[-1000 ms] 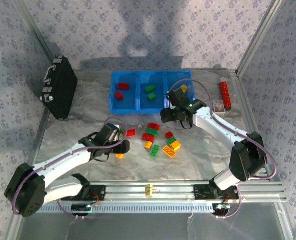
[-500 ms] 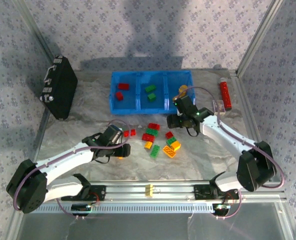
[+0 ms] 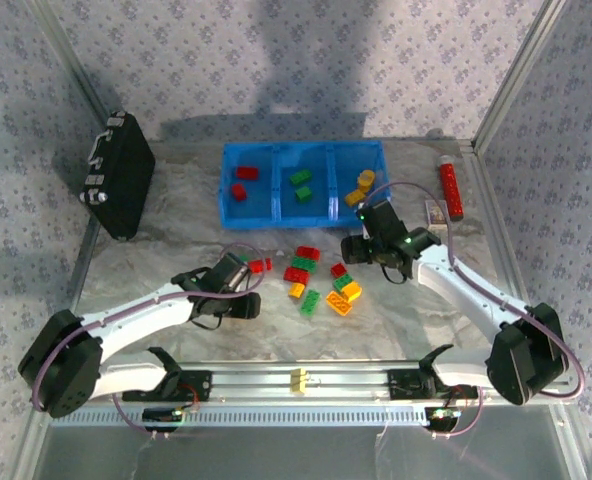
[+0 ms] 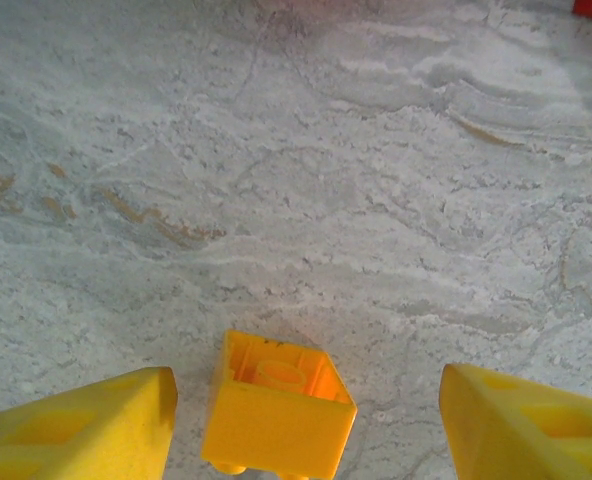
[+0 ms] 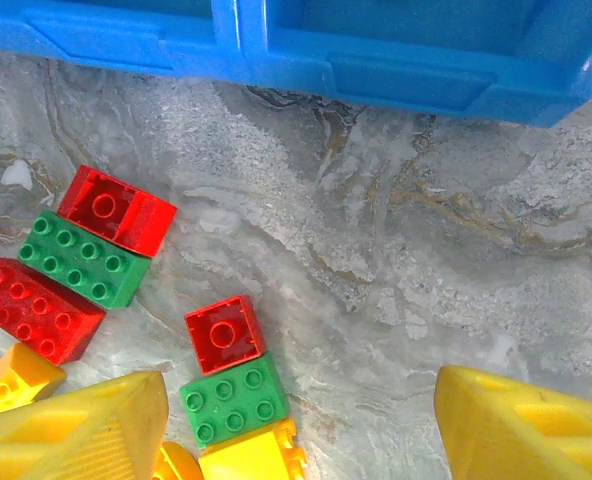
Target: Sort the legos into containers by color
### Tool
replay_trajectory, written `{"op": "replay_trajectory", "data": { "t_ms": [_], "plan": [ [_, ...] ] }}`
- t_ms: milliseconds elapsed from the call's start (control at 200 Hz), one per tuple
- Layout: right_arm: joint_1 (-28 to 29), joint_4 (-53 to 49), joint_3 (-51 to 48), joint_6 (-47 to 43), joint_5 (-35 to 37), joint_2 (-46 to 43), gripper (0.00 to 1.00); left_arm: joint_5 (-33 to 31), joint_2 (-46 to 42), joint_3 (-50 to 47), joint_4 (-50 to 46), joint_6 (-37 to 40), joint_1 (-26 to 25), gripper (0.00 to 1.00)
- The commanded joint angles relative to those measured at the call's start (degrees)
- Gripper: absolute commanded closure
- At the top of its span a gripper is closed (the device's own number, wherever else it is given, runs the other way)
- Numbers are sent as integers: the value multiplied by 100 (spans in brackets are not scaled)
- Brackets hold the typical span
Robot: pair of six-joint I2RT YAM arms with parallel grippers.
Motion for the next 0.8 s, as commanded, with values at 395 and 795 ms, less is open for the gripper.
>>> {"op": "replay_trajectory", "data": {
  "t_ms": [395, 795],
  "plan": [
    [322, 101, -84, 165, 20, -191, 29, 487, 1355, 949, 1719, -787, -729, 32],
    [1725, 98, 48, 136, -392, 528, 27, 523, -765, 196, 895, -524, 728, 31]
  ]
}}
